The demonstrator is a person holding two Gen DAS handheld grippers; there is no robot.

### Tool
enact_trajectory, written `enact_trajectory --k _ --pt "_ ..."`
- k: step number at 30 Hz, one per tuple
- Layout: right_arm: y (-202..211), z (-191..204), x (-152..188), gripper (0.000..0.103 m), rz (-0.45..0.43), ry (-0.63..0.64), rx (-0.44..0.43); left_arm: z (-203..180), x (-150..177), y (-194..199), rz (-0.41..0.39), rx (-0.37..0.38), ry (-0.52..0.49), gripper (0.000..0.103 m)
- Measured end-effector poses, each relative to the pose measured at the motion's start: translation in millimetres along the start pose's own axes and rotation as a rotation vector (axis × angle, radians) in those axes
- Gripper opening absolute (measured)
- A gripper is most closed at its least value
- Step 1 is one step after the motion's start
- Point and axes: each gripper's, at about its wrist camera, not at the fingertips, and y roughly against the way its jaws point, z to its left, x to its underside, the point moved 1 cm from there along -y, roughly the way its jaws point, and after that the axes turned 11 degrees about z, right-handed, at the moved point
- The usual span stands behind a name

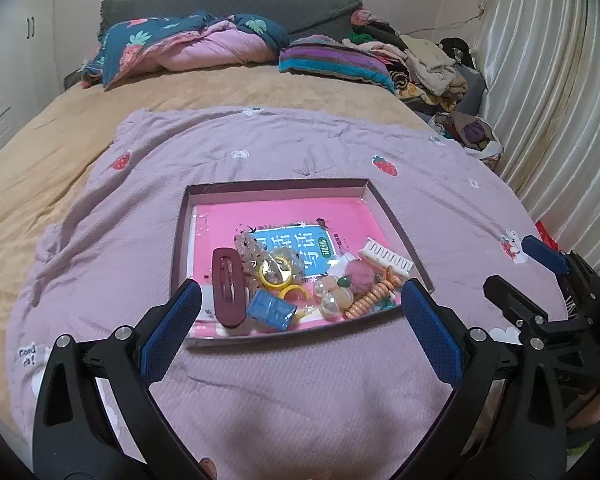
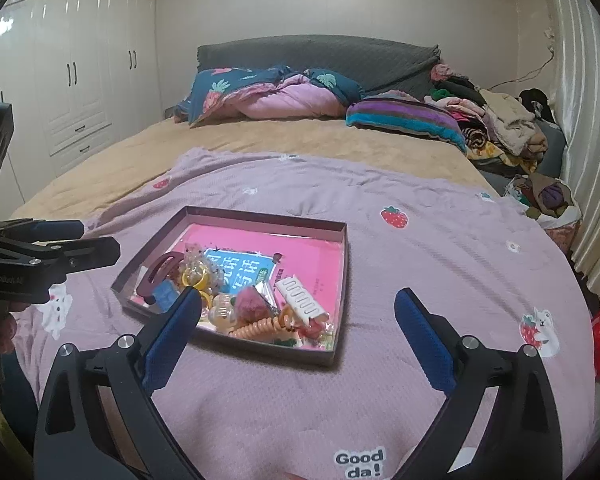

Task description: Organize jewelry

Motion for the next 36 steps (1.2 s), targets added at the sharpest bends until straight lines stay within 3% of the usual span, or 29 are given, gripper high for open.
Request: enact_trajectory --k 25,36 --pt "26.0 22.5 49.4 0.099 -0.023 -0.02 -0.022 16.4 70.8 9.8 -0.049 -0.016 0.052 0.093" --pt "12.5 18.9 91.1 0.099 0.054 -0.092 -0.022 18.4 96.4 5.2 -0.041 -0.017 0.038 0.093"
